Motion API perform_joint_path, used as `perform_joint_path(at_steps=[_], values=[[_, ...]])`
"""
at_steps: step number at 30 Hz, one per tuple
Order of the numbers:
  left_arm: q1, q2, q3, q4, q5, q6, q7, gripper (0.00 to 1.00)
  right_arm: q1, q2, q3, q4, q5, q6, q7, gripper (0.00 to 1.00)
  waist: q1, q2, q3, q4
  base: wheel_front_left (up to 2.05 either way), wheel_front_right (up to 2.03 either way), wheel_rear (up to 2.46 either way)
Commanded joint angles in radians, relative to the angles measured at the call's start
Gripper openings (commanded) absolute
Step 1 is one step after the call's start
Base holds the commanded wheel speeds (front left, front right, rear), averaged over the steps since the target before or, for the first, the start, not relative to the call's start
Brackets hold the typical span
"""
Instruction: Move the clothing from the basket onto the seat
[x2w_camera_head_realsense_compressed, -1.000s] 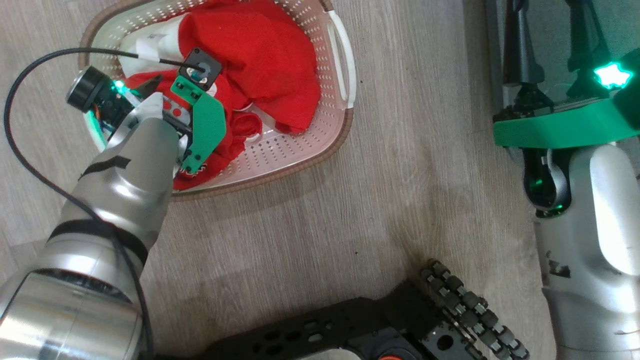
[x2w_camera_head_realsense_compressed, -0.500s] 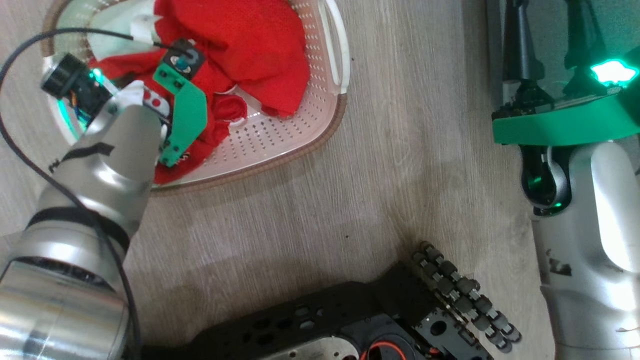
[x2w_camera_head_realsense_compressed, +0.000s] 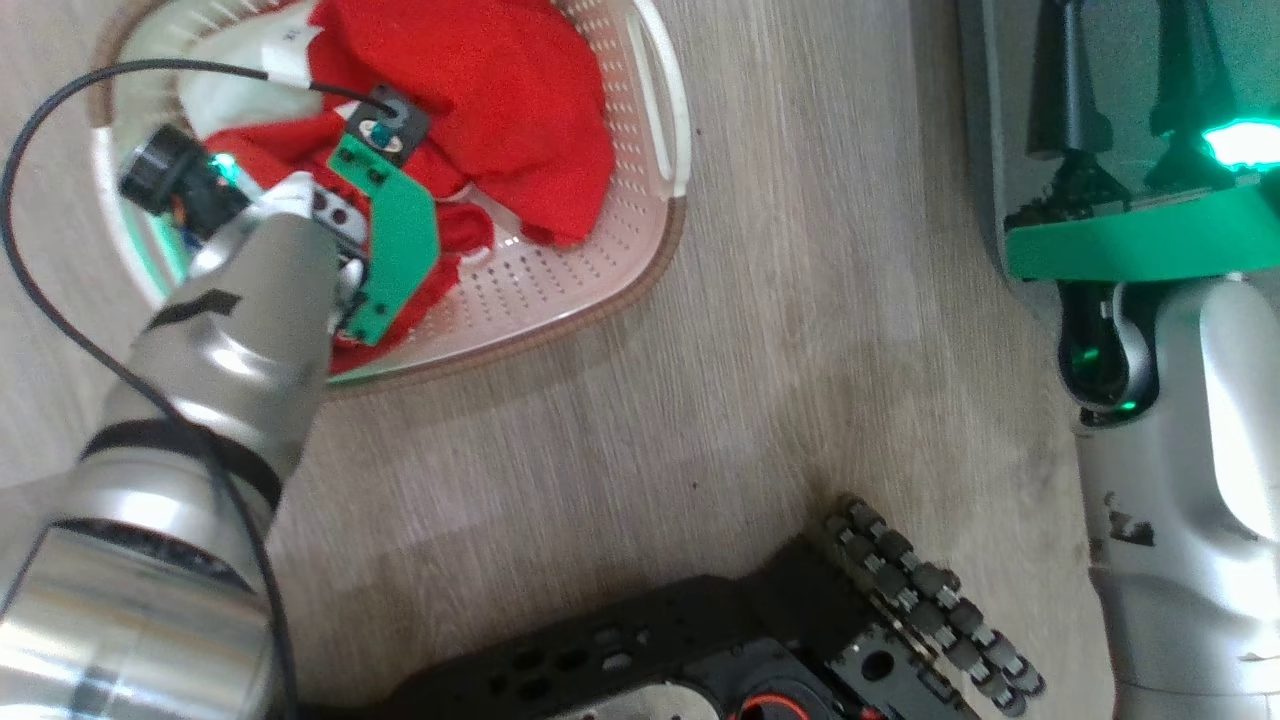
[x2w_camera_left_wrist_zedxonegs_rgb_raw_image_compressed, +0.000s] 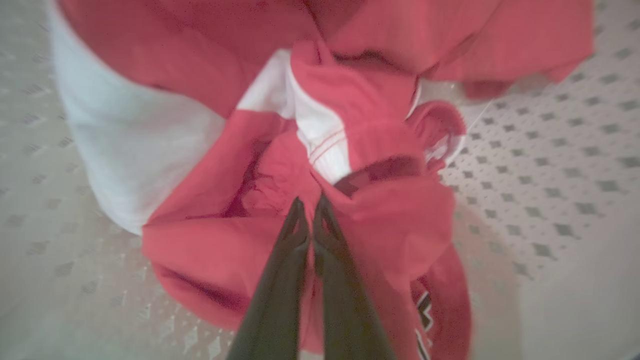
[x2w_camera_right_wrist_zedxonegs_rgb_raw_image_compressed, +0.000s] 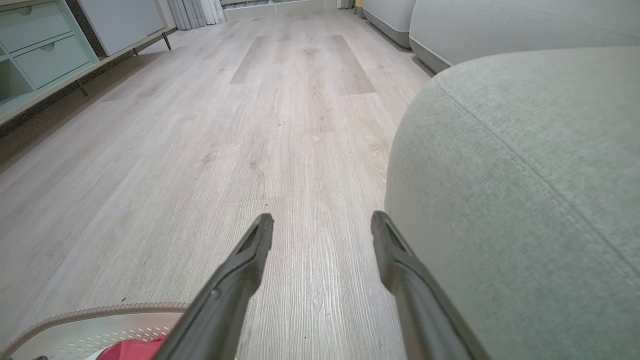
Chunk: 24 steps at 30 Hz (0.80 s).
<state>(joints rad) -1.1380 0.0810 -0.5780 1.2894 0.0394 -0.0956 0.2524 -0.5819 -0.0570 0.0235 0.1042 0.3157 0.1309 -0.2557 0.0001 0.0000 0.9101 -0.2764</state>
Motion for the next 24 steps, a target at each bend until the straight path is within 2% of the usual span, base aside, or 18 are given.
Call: perform_joint_path(at_steps=[1, 6, 8, 15, 24], values=[[0.041, -0.002, 0.019, -0.027, -0.021, -0.005, -0.027, 0.0, 0.051, 0.007, -0.002, -0.023, -0.021, 0.0, -0.006, 1.0, -0.0001, 0.0, -0.051, 0.032, 0.0, 0.0, 0.0], [0.087, -0.021, 0.053, -0.067, -0.092, -0.016, -0.128, 0.0, 0.098, 0.007, -0.068, -0.016, -0.075, 0.0, -0.006, 1.0, -0.0001, 0.0, -0.15, 0.092, 0.0, 0.0, 0.0], [0.134, -0.026, 0.077, -0.09, -0.142, -0.018, -0.207, 0.0, 0.14, 0.007, -0.104, -0.011, -0.111, 0.0, -0.006, 1.0, -0.0001, 0.0, -0.241, 0.137, 0.0, 0.0, 0.0], [0.263, -0.03, 0.125, -0.122, -0.249, -0.02, -0.355, 0.0, 0.251, -0.004, -0.147, 0.004, -0.169, 0.0, -0.006, 1.0, -0.0001, 0.0, -0.466, 0.223, 0.0, 0.0, 0.0], [0.421, -0.018, 0.208, -0.204, -0.357, 0.029, -0.502, 0.0, 0.38, -0.021, -0.156, 0.026, -0.184, 0.0, -0.006, 1.0, -0.0001, 0.0, -0.68, 0.278, 0.0, 0.0, 0.0]])
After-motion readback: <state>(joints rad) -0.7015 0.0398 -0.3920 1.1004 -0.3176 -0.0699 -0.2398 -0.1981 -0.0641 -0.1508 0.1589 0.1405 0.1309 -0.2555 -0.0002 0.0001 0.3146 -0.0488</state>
